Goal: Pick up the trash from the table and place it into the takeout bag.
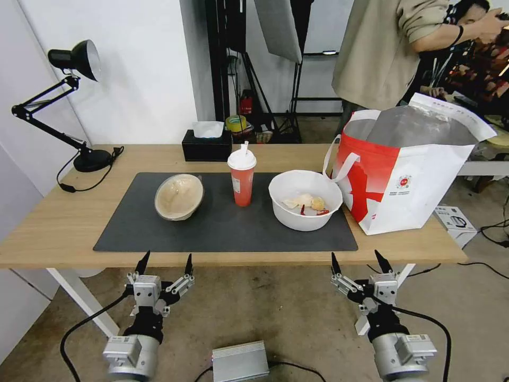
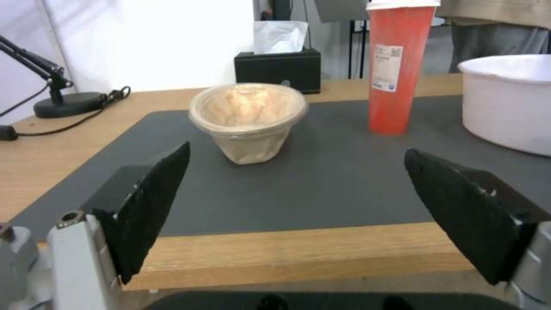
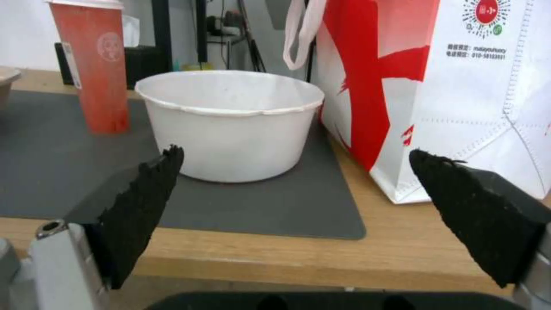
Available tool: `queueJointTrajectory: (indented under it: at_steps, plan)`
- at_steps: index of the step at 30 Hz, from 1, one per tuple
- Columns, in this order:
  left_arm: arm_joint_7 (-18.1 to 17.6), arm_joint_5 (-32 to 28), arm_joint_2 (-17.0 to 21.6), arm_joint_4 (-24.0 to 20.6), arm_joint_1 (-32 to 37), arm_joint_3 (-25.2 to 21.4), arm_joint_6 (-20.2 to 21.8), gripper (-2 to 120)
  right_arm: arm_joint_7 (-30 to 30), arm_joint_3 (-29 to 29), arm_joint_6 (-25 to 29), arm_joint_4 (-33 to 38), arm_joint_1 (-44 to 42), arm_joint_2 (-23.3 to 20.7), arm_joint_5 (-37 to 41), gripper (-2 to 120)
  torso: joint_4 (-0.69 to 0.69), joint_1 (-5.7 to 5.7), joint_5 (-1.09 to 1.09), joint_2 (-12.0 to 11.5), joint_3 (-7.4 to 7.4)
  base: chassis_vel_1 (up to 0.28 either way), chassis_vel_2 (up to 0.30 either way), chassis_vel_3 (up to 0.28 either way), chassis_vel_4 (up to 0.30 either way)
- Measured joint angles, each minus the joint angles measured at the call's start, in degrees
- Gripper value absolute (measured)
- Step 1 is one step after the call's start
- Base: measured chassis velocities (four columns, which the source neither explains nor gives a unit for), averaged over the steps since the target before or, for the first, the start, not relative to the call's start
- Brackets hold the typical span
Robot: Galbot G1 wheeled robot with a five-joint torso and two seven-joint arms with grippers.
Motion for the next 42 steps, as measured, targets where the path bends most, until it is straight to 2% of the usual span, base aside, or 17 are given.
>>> queueJointTrajectory:
  at_steps: [22,28,30,32,34,36,39,40,41,42]
  plan:
    - [0.0,-0.1,0.0,0.0,0.0,0.0,0.0,100,0.0,0.0,0.0,0.0,0.0,-0.1,0.0,100,0.0,0.0,0.0,0.0,0.0,0.0,0.0,0.0,0.0]
    - [-0.8,-2.8,1.8,-0.1,0.0,-0.7,-2.5,100,0.1,0.0,0.0,0.0,0.3,-1.1,0.5,100,0.0,0.0,-0.03,0.0,0.0,0.0,0.0,0.0,0.0]
    - [-1.2,-3.2,2.2,-0.2,0.0,-1.0,-3.1,100,0.2,0.1,0.0,-0.1,0.6,-2.1,1.2,100,-0.03,0.0,0.04,0.0,0.0,0.0,0.0,0.0,0.0]
    - [-1.1,-4.7,3.0,-0.2,0.0,-1.2,-4.5,100,0.7,0.2,0.3,-0.3,1.7,-5.0,3.2,100,0.0,0.0,-0.03,0.0,0.0,0.0,0.0,0.0,0.0]
    - [-1.6,-7.3,4.8,-0.7,-0.1,-2.1,-7.2,100,1.2,0.6,0.5,-0.6,2.8,-8.7,5.1,100,0.01,0.01,0.04,0.0,0.0,0.0,0.0,0.0,0.0]
    - [-1.5,-7.6,4.9,-0.6,-0.1,-2.0,-7.3,100,1.2,0.4,0.5,-0.6,2.8,-9.2,5.2,100,0.01,0.01,-0.01,0.0,0.01,0.0,0.0,0.0,0.0]
    - [-2.0,-12.0,7.6,-1.8,0.2,-3.7,-11.8,100,1.6,0.7,0.7,-0.6,3.9,-12.4,7.7,100,-0.01,0.01,0.02,0.0,0.0,0.0,0.0,0.0,0.0]
    - [-2.0,-12.0,7.6,-1.8,0.2,-3.7,-11.8,100,1.6,0.7,0.7,-0.6,3.9,-12.4,7.7,100,-0.01,0.01,0.02,0.0,0.0,0.0,0.0,0.0,0.0]
    - [-2.5,-15.1,9.4,-2.7,0.5,-4.8,-14.8,100,2.1,0.9,0.9,-0.8,4.8,-14.9,9.6,100,-0.01,0.01,-0.01,0.0,0.0,0.0,0.0,0.0,0.0]
    - [-2.6,-16.0,10.0,-3.8,0.9,-5.2,-15.6,100,2.4,1.1,1.0,-0.8,5.3,-16.3,10.7,100,-0.01,0.01,-0.01,0.0,0.0,0.0,0.0,0.0,0.0]
